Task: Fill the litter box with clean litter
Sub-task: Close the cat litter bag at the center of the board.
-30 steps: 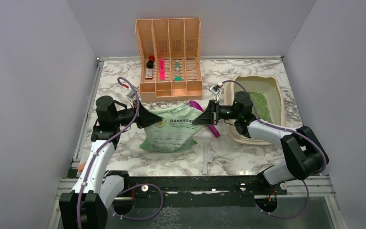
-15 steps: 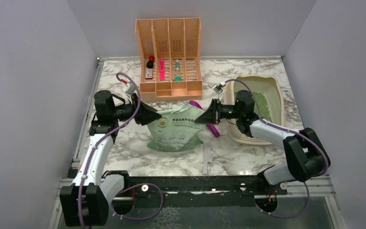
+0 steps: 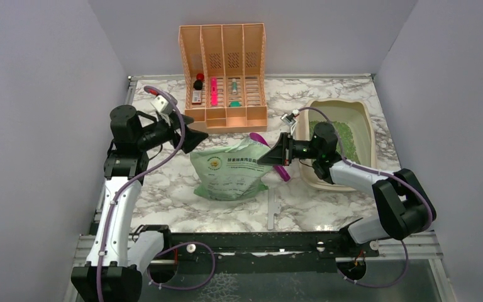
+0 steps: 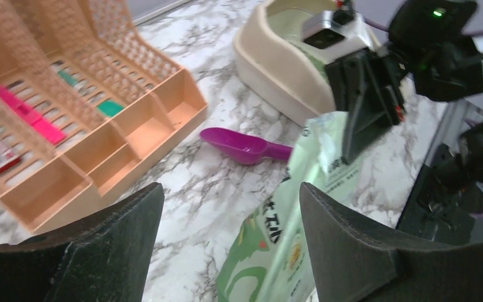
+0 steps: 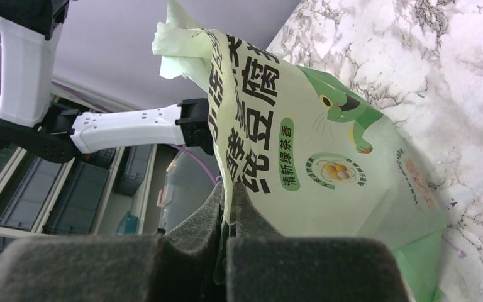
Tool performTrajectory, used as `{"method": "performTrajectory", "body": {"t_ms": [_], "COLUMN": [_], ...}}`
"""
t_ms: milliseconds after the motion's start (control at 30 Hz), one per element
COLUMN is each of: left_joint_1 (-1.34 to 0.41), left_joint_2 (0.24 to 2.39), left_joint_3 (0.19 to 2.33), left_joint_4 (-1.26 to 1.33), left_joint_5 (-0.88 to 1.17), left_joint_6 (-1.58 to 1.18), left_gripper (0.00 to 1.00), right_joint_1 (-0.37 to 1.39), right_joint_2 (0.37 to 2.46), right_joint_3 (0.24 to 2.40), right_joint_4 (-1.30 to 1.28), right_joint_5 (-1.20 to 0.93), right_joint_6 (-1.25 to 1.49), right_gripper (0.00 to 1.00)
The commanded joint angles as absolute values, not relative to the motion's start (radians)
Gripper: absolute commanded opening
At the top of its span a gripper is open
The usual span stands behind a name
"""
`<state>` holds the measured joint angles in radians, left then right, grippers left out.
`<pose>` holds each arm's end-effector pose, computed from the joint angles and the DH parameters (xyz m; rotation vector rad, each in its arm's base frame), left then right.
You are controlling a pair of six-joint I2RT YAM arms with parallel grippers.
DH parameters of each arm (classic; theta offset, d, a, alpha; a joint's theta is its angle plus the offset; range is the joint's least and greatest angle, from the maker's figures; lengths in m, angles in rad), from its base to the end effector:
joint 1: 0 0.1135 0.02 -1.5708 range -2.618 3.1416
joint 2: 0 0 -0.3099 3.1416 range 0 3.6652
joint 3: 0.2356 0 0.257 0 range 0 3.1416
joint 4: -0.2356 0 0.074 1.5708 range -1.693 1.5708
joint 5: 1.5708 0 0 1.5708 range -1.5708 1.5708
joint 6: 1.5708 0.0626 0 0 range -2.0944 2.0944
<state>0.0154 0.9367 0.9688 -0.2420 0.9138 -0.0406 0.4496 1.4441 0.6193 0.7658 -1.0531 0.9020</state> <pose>0.1948 -0.0466 0.4078 0.6079 1.6617 -0.8249 0.2459 0.1791 0.2719 -0.5350 1.8954 1.8018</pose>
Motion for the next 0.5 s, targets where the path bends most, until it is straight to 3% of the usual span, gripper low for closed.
{"method": "performTrajectory", "body": {"t_ms": [0, 200, 467], "left_joint_1": [-0.103, -0.355, -0.461], "left_joint_2": [0.910, 0.911, 0.946], "left_joint_3": [0.961, 0.903, 0.907], "left_joint_4": [-0.277, -0.317, -0.404], "left_joint_5": [1.052, 0.931, 0.709], "left_joint_6": [0.147, 0.338, 0.589], "left_gripper": [0.78, 0.73, 0.81], "right_joint_1": [0.451, 0.452, 0.451], "right_joint_2": [1.430, 1.440, 1.420], "right_joint_3": [0.617, 0.633, 0.616], "right_joint_4": [0.832, 0.839, 0.846], "right_joint_5": [-1.085, -1.096, -1.098], "right_joint_6": [0.919, 0.945, 0.959], "right_gripper": [0.01, 0.01, 0.01]}}
